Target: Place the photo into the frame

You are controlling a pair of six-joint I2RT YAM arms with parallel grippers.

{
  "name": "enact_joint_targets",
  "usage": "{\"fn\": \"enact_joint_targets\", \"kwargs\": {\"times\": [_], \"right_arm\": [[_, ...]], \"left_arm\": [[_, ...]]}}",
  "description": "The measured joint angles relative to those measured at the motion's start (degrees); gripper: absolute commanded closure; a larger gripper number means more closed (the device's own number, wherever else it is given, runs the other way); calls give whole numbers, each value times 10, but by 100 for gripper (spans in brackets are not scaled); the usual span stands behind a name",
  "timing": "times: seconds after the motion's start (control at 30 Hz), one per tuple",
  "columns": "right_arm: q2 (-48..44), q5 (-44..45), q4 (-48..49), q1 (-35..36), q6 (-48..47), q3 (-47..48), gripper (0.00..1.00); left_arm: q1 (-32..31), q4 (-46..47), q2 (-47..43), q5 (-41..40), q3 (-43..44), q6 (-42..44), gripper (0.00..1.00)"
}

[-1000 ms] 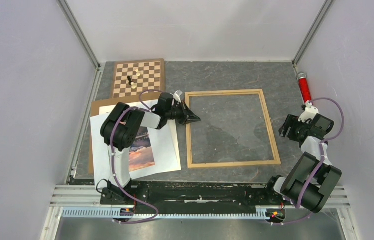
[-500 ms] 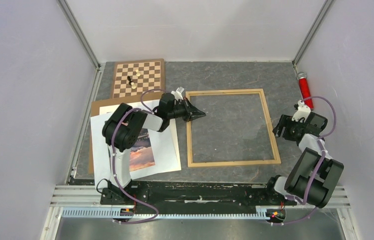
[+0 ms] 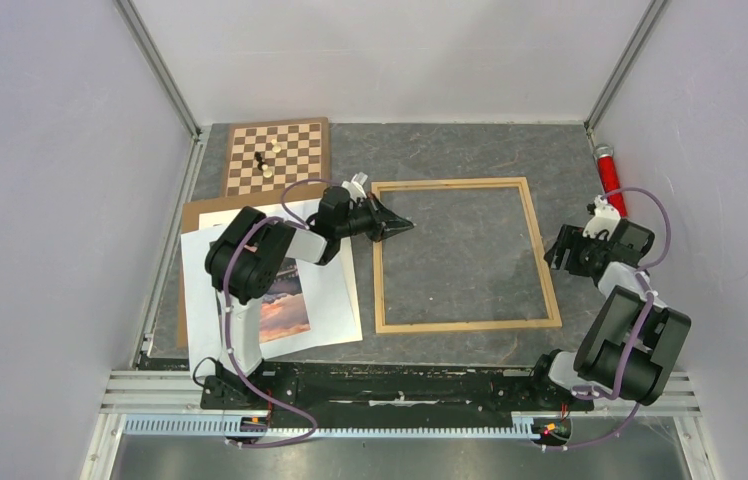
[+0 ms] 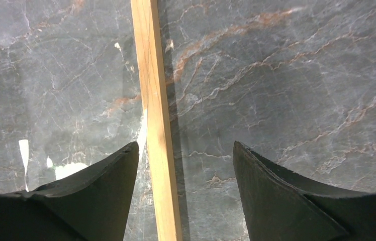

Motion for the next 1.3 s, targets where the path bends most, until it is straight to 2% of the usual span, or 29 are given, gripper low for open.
{"fn": "enact_joint_targets", "kwargs": {"times": [0.57, 0.97, 1.3], "right_arm": [[2, 0, 6, 4, 4, 17, 29], [0, 2, 5, 4, 4, 18, 29], [-4, 7, 1, 4, 3, 20, 29]], "left_arm": [[-15, 0, -24, 14, 16, -20, 98], [-16, 73, -24, -45, 11, -53, 98], [-16, 86, -23, -60, -9, -56, 98]]}}
